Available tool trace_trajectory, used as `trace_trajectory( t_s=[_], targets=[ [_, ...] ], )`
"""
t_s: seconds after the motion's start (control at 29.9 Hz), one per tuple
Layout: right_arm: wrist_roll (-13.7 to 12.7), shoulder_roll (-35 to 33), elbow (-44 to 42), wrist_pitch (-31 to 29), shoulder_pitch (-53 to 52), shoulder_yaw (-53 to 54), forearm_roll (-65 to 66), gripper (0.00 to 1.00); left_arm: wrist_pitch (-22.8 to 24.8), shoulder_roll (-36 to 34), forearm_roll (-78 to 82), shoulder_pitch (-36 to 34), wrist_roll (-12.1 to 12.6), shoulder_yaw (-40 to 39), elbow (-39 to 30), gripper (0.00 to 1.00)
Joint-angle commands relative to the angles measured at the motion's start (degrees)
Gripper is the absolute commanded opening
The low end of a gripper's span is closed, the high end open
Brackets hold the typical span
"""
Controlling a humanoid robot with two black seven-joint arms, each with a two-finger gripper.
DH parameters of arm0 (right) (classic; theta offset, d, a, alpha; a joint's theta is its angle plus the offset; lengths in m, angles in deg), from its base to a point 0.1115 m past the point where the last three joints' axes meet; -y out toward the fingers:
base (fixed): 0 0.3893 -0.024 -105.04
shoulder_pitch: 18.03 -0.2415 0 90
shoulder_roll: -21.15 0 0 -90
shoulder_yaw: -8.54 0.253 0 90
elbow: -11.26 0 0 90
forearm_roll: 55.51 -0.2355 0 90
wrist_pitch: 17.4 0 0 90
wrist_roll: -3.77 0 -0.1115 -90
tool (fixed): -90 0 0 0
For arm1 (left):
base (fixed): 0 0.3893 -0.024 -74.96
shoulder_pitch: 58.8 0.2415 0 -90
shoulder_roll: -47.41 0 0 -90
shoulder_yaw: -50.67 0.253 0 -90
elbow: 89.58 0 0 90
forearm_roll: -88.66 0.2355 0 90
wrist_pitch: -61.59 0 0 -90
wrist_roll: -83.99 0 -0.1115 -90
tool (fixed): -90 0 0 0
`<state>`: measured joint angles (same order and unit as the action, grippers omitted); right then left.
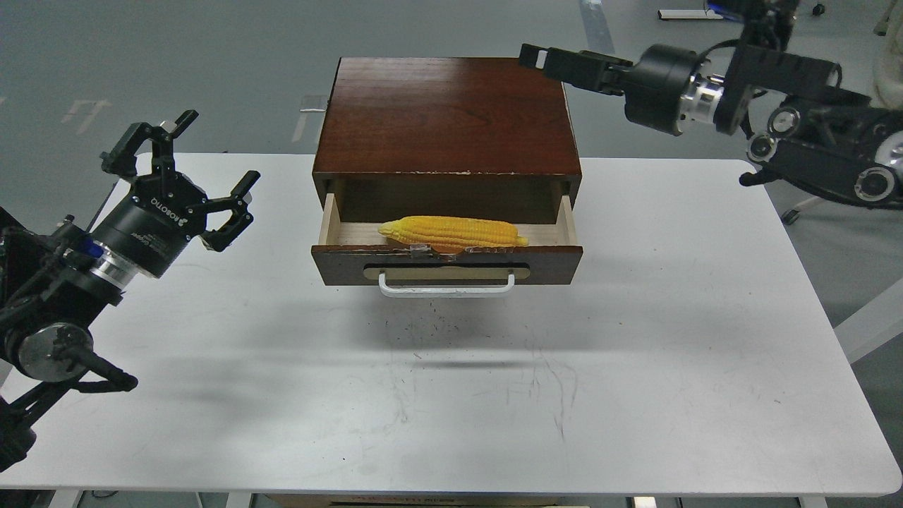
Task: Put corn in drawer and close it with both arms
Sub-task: 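Withdraw the right gripper from the drawer back to its side, then bring the left gripper down in front of the drawer's white handle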
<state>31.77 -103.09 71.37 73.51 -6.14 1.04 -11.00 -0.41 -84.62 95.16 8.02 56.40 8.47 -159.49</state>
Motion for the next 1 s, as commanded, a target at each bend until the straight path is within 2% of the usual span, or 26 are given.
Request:
trace_trajectory(
  t_s=[0.0,0.03,0.2,0.33,0.4,0.53,0.67,0.8,0.97],
  targets=[
    [0.00,-1.61,-0.08,0.32,16.00,17.55,-1.00,0.96,0.00,-0.07,0.00,-0.11,-0.41,-1.73,1.27,1.00],
    [0.00,-1.27,-0.17,0.32,21.19,22.74,-1.53,0.96,0.00,0.27,0.00,-0.11,-0.41,-2.87,2.23,1.00],
    [0.00,-0.21,-0.08,0.32,32.64,32.10,-7.84,0.96,0.00,0.37,0.00,-0.46,-0.41,-4.90,4.09,1.00],
    [0.00,0.41,-0.17,0.23,36.27,32.73,-18.32,0.98,0.00,-0.16,1.05,-2.22,-0.41,-4.90,4.09,1.00],
    [0.00,0.41,-0.43,-0.30,37.76,32.73,-26.81,0.99,0.00,-1.30,6.73,-3.79,-0.41,-4.99,3.56,1.00],
    [0.00,0.41,-0.61,-0.56,38.99,32.81,-33.35,0.99,0.00,-2.18,18.63,-5.56,-0.41,-5.17,1.36,1.00],
    [0.00,0.93,-2.10,-1.96,40.83,32.81,-38.79,1.00,0.00,-3.06,34.23,-8.80,-0.41,-5.17,-6.08,1.00],
    [0.00,3.04,-3.42,-2.67,42.16,32.38,-38.80,1.00,0.00,-3.06,48.30,-12.14,-0.41,-5.08,-12.34,1.00],
    [0.00,3.40,-3.42,-2.76,43.12,31.76,-38.63,1.00,0.00,-2.45,75.20,-16.01,-0.41,-4.20,-22.09,1.00]
  ],
)
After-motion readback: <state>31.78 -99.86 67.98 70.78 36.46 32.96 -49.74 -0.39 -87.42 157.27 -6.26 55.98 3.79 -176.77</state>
